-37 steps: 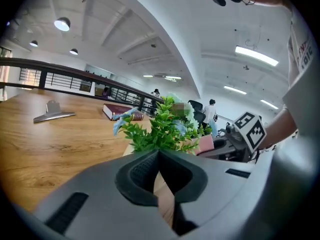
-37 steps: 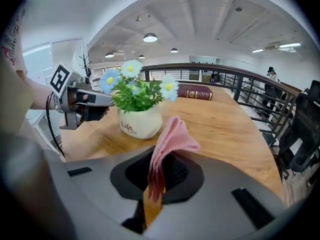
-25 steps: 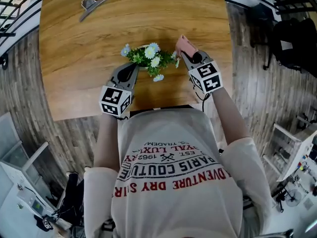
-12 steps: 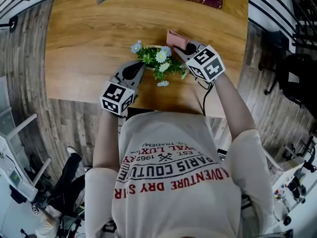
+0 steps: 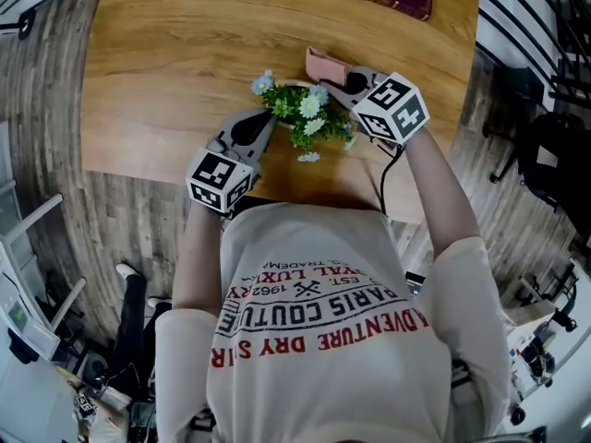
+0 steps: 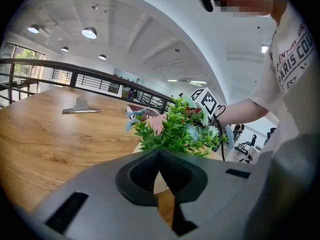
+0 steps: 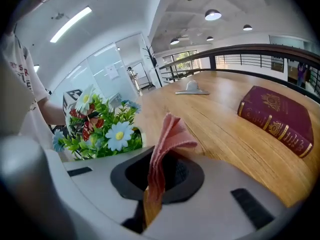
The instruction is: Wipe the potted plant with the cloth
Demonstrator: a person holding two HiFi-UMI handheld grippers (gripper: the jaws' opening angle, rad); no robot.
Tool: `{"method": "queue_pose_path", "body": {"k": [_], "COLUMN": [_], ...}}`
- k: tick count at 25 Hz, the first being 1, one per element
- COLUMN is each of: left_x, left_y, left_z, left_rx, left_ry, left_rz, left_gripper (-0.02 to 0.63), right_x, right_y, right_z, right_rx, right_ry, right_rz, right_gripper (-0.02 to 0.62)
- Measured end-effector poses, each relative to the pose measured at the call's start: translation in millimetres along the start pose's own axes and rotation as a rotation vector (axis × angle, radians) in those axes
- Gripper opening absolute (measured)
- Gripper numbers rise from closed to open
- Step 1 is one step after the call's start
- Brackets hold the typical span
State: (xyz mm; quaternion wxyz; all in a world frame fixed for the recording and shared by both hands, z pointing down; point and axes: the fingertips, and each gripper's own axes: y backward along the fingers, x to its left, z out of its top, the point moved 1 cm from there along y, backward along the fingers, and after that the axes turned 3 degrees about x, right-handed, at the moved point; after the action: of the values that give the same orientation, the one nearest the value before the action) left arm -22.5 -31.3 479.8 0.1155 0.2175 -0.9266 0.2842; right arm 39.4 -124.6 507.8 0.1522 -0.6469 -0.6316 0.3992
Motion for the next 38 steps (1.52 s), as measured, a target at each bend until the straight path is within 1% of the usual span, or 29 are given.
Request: {"method": "queue_pose_path", "body": {"k": [5,11,15,18,23,33,35,38], "left_x": [-0.7,0.3,0.8,0.0,-1.5,0.4,1.3,0.1], "left_y": [-0.6,-2.0,-2.5,-0.7,-0.6,-3.1,-2.9,-4.0], "left_z": [0.0,-1.4,-1.2,0.1,1.0,3.1,2.9,0.6], "left_rx": [-0.002,0.0,-0.011,-0.014,-0.015,-0.007,-0.002,0.014], "left_ry": [0.005,-0.004,0.008,0.012,0.014,0.006,0.0,-0.027], "left_rz": [0.003,-0.006,-0.016,-0.02,-0.024,-0.033,-0.034,-0.031], "left_gripper": [0.015,0.015,0.015,0.015,0.015,0.015,0.015,0.015], "right_x": [11.3,13.7,13.8,17.7,26.0,40.8,40.6,35.0], "right_y": [-5.2,-15.9,-19.7,-22.9,-33.7,-54.2,-56.1,-51.8], "right_z": [19.9,25.8,28.0,33.1,43.9,59.0,60.1,62.2], "right_rx": [0.006,0.09,0.152,0.197,0.225,0.249,0.251,0.236], "right_ry": [0.017,0.04,0.047,0.074,0.113,0.164,0.17,0.172], "right_rz": [0.086,0.135,0.177,0.202,0.232,0.245,0.226,0.169], "right_gripper": [0.035,0.035,0.035,0.035,0.035,0.035,0.035,0.037]}}
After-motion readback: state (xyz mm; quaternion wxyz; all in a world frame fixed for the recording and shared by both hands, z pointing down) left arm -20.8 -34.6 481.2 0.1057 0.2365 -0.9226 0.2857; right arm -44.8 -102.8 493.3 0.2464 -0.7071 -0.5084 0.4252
